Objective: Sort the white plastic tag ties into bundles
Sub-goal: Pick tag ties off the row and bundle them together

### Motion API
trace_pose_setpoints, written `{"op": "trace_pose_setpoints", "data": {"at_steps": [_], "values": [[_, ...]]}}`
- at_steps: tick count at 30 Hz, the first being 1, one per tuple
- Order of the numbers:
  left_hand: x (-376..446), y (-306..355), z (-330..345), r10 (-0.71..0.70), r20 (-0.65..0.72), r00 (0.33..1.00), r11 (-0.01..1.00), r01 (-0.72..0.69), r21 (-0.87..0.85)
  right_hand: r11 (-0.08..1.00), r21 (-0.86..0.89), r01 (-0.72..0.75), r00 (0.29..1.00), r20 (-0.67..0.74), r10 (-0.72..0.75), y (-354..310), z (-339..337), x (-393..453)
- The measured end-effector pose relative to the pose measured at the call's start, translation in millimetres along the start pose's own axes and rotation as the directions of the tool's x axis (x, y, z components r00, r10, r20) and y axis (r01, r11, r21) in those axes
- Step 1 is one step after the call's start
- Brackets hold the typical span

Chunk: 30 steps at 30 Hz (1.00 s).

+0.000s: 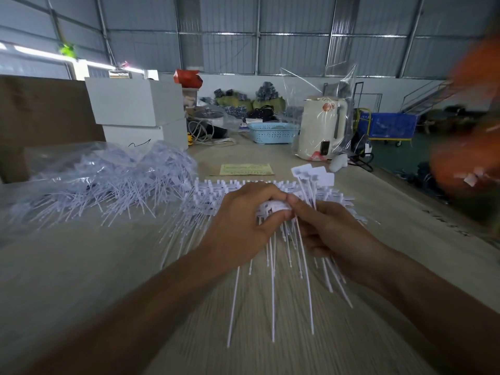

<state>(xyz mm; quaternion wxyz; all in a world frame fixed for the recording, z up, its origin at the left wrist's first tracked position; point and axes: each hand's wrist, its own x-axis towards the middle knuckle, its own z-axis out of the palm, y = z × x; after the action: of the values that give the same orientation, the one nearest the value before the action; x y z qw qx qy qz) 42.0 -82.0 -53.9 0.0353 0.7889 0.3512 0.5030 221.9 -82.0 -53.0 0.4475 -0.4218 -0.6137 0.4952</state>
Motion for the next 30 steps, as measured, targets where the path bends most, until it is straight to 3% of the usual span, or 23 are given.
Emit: {"op": "trace_pose_setpoints", "data": {"at_steps": [5, 14, 23, 26, 30], "values": [[1, 1, -2, 0.017, 0.064, 0.998, 1.000, -0.016, -0.009, 0.993, 0.100, -0.057, 0.997, 0.059, 0.051, -5, -4, -2], [3, -11, -3, -0.090, 0.043, 0.995, 0.993, 0.087, 0.078, 0.990, 0.139, -0.010, 0.990, -0.136, 0.029, -5, -10, 2], [-1, -19, -1, -0.010, 0.040, 0.999, 0.989, 0.004, 0.147, 0.996, 0.092, -0.012, 0.995, -0.096, 0.021, -2, -7, 1], [-1, -18, -2, 0.002, 0.046, 0.999, 0.992, -0.007, 0.122, 0.998, 0.026, 0.057, 0.994, -0.095, -0.054, -2, -6, 1], [1, -15, -2, 0.006, 0.068, 0.998, 0.996, -0.012, 0.088, 0.951, -0.193, 0.239, 0.962, -0.082, -0.259, 0, -8, 4]]}}
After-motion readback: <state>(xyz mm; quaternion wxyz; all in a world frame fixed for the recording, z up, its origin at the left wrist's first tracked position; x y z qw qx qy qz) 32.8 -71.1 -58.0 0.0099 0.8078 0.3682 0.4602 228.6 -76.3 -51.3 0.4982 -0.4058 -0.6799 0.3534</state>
